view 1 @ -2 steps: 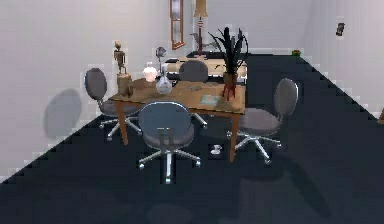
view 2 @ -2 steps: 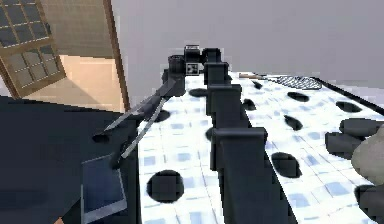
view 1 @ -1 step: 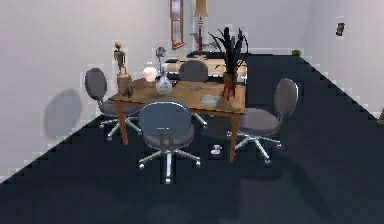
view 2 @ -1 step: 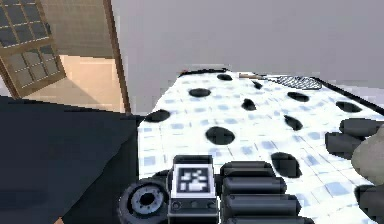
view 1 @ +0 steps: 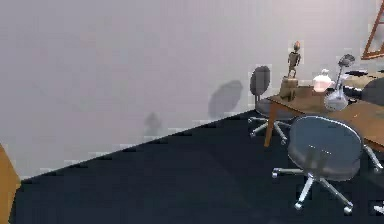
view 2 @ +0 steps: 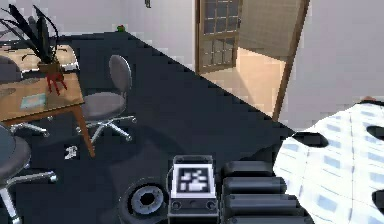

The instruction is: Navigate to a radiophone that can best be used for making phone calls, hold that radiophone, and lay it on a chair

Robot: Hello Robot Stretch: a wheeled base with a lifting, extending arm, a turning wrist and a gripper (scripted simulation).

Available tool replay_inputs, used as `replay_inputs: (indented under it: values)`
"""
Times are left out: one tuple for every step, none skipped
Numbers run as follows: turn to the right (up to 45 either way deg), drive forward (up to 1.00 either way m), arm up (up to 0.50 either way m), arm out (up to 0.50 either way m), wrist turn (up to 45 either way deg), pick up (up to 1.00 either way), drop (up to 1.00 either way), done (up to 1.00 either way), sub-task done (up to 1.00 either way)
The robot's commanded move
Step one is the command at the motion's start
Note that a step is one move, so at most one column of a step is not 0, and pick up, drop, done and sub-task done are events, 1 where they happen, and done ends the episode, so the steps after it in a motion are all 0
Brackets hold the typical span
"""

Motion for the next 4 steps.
replay_inputs:
  values:
    - [-30.0,0.0,0.0,0.0,0.0,0.0,0.0,0.0,0.0]
    - [0.0,0.1,0.0,0.0,0.0,0.0,0.0,0.0,0.0]
    - [45.0,0.0,0.0,0.0,0.0,0.0,0.0,0.0,0.0]
    - [12.0,0.0,0.0,0.0,0.0,0.0,0.0,0.0,0.0]
